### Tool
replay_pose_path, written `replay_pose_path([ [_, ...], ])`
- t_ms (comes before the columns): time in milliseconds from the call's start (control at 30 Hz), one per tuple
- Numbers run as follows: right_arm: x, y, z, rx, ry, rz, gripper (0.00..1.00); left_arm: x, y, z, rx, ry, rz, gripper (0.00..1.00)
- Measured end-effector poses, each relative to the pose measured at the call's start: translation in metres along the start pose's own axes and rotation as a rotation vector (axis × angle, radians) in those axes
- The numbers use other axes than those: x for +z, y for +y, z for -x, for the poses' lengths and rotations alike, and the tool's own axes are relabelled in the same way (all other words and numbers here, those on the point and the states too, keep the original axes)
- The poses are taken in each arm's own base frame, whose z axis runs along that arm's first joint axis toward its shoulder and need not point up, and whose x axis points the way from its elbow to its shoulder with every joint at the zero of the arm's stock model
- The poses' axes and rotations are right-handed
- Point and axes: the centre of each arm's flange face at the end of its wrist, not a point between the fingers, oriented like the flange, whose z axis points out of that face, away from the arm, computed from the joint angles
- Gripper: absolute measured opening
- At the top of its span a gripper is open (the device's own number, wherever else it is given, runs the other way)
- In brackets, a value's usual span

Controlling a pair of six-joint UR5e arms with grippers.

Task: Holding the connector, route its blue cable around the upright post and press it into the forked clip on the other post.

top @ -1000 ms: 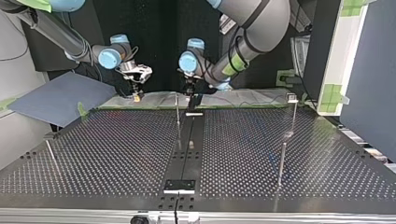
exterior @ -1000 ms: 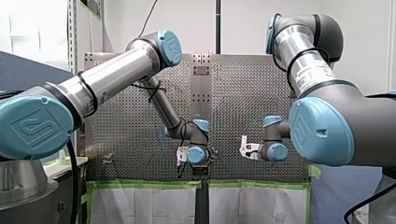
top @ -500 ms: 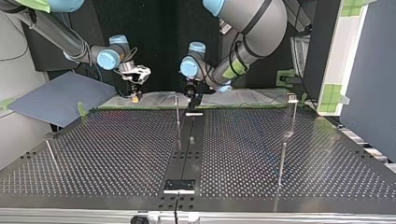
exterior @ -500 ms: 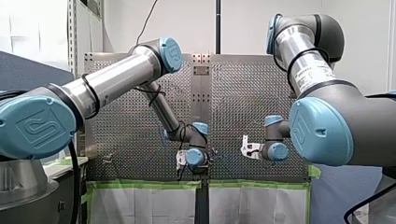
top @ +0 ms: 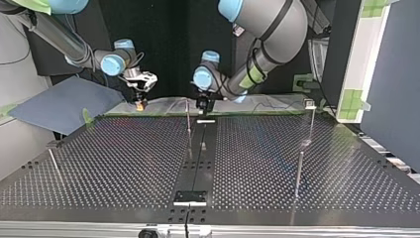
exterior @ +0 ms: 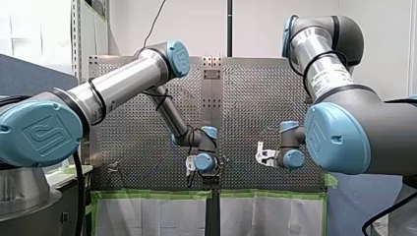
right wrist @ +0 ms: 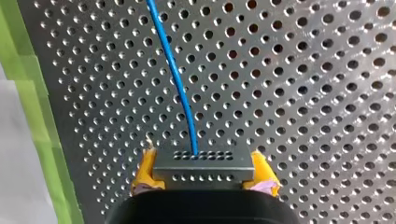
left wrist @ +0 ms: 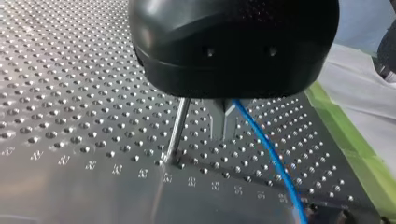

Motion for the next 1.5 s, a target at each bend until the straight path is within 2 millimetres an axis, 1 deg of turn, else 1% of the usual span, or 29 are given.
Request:
replay_pose_path([
  [133, 0.006, 0.004, -0.006, 0.0, 0.003, 0.008, 0.0, 0.005, 0.002, 0.005, -0.007, 0.001, -0.005, 0.0],
  [167, 0.006, 0.004, -0.007, 0.0, 0.001, 0.009, 0.0, 0.005, 0.002, 0.005, -0.007, 0.003, -0.005, 0.04],
  [200, 0.007, 0.005, -0.008, -0.001, -0.002, 0.011, 0.0, 0.006, 0.002, 0.006, -0.007, 0.006, -0.005, 0.04],
  [233, 0.007, 0.005, -0.009, -0.001, -0.003, 0.011, 0.0, 0.006, 0.003, 0.006, -0.007, 0.008, -0.004, 0.09],
  [267, 0.008, 0.005, -0.009, -0.001, -0.004, 0.012, 0.0, 0.006, 0.003, 0.006, -0.006, 0.01, -0.004, 0.22],
  [300, 0.008, 0.005, -0.009, -0.002, -0.005, 0.012, 0.0, 0.006, 0.004, 0.006, -0.005, 0.014, -0.003, 0.22],
  [333, 0.008, 0.005, -0.009, -0.002, -0.005, 0.012, 0.0, 0.006, 0.004, 0.006, -0.003, 0.018, -0.002, 0.33],
  [367, 0.008, 0.005, -0.009, -0.002, -0.005, 0.012, 0.0, 0.005, 0.005, 0.005, -0.002, 0.022, -0.002, 0.55],
  [400, 0.008, 0.005, -0.009, -0.002, -0.006, 0.012, 0.0, 0.005, 0.005, 0.005, 0.001, 0.026, -0.003, 0.55],
  [433, 0.008, 0.005, -0.009, -0.002, -0.006, 0.012, 0.0, 0.005, 0.005, 0.004, 0.003, 0.03, -0.004, 0.76],
  [467, 0.008, 0.005, -0.009, -0.003, -0.006, 0.012, 0.0, 0.004, 0.005, 0.004, 0.005, 0.035, -0.004, 0.89],
  [500, 0.008, 0.005, -0.009, -0.003, -0.006, 0.012, 0.0, 0.003, 0.005, 0.004, 0.009, 0.042, -0.004, 0.89],
  [533, 0.008, 0.005, -0.009, -0.003, -0.006, 0.012, 0.0, 0.003, 0.005, 0.003, 0.012, 0.048, -0.004, 1.0],
  [767, 0.008, 0.003, -0.008, -0.004, -0.008, 0.006, 0.0, -0.004, 0.004, 0.001, 0.06, 0.099, -0.007, 1.0],
  [1200, 0.007, 0.001, -0.007, -0.003, -0.017, 0.002, 0.0, -0.023, -0.008, -0.007, 0.117, 0.18, -0.051, 1.0],
  [1333, 0.007, 0.001, -0.006, -0.003, -0.019, 0.001, 0.0, -0.026, -0.007, 0.0, 0.116, 0.174, -0.045, 1.0],
  [1500, 0.007, 0.0, -0.006, -0.002, -0.02, 0.0, 0.0, -0.029, -0.004, 0.015, 0.107, 0.153, -0.034, 1.0],
])
